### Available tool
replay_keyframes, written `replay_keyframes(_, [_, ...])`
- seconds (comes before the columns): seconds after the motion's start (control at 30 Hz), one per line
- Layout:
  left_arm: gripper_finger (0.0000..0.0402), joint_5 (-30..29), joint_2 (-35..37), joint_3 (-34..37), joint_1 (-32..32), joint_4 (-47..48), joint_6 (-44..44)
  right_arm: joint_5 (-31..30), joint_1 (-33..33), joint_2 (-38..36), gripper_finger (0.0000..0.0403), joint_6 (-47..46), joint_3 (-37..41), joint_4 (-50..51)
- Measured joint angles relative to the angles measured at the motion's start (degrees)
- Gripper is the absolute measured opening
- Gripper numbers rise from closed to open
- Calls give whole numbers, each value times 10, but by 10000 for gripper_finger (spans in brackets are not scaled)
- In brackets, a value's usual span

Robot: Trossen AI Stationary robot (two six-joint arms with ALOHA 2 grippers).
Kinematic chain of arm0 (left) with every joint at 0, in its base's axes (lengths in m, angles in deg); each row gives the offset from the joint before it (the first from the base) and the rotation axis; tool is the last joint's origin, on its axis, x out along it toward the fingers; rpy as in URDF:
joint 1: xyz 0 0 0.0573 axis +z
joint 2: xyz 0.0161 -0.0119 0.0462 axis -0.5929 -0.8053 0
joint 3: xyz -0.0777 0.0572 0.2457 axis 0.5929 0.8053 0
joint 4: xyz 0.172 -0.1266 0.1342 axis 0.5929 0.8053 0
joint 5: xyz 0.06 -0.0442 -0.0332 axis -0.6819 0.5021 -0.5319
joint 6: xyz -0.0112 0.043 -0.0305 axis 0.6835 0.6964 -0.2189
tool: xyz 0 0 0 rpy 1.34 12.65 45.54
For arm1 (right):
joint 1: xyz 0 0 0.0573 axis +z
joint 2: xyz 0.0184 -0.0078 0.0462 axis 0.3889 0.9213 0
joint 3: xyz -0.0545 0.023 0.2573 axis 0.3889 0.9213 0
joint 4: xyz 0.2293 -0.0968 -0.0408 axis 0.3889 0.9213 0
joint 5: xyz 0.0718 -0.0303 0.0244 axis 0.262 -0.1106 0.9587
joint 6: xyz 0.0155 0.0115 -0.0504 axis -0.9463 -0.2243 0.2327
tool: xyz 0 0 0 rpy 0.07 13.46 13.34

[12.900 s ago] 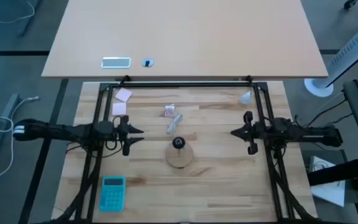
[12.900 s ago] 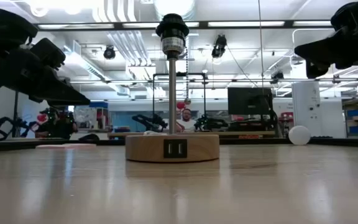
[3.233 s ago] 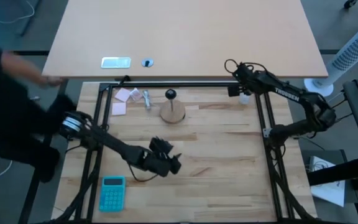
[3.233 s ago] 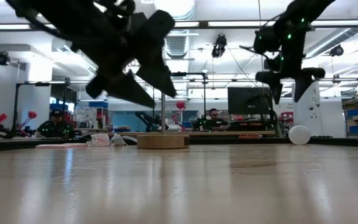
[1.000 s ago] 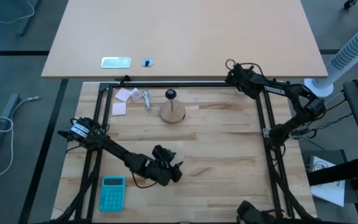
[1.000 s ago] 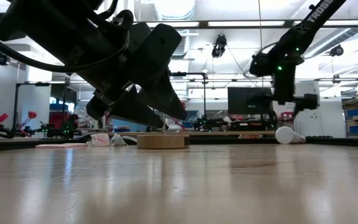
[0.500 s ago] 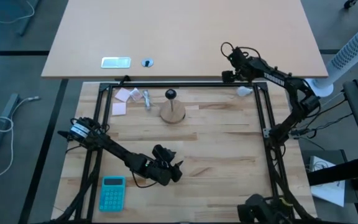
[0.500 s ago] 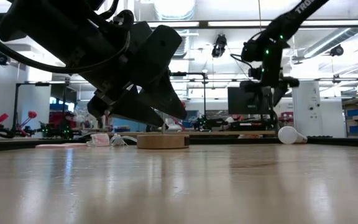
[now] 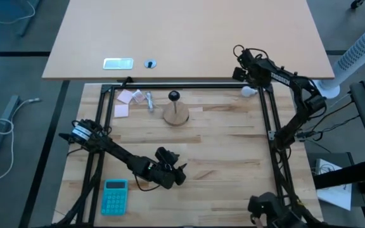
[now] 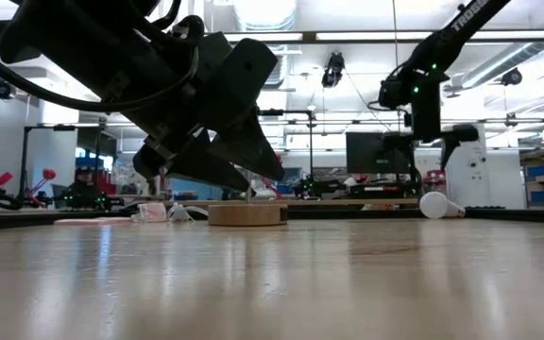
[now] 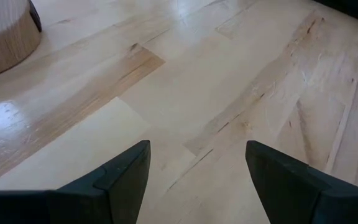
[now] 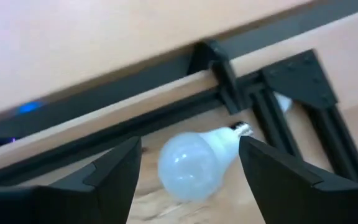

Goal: Screw lightbulb
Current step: Insert the lightbulb into the lamp

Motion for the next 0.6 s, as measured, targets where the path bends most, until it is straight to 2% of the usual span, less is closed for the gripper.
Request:
replay_keyframes(0.13, [256,4,0,0,0,1,3,44,-1,10,259,179,-21,-9])
replay_keyframes(0.27, [256,4,0,0,0,1,10,75,0,21,260,323,-55,45])
replay_keyframes(0.47, [256,7,0,-3,2,-3,11,68,2,61,255,460,-111,195])
replay_keyframes(0.6, [256,11,0,-4,3,-7,15,17,19,81,250,534,-118,232])
